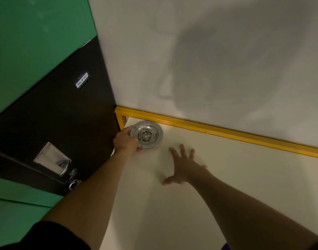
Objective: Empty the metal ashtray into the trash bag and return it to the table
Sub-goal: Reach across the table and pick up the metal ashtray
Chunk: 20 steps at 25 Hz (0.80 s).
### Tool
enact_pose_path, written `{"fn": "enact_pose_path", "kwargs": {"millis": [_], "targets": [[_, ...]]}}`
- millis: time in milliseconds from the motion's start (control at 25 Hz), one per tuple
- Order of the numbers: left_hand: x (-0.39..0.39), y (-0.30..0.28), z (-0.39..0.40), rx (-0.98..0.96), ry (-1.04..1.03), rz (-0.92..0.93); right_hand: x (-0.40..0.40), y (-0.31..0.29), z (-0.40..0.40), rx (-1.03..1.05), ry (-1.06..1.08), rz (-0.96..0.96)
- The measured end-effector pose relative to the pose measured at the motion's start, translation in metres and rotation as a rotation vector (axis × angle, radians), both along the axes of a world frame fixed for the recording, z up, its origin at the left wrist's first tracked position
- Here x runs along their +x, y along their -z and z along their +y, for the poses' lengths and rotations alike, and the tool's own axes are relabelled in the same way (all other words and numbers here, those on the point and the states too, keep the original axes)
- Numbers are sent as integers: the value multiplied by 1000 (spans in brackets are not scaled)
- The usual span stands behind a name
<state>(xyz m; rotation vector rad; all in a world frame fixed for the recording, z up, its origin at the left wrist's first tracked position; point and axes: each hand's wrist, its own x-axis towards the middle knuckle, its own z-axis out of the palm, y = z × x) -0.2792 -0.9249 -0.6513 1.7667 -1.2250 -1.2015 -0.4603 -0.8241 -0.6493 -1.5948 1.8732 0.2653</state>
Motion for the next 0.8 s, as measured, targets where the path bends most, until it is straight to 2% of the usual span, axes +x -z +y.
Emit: {"fn": "enact_pose_path", "kwargs": {"millis": [160,280,520,640,800], "targets": [[0,1,9,-19,36,18,0,-1,3,-66,51,-51],[-4,-4,17,10,18,92,-3,-9,3,-183,210,-153],[-18,-31,37,33,70,150,-19,-38,1,-328,786,-624],[-28,-48,51,27,97,198,-24,-53,6,-333,929,-793],[-41,-76,68,34,128,238,-30,-77,16,-356,1000,-880]]}}
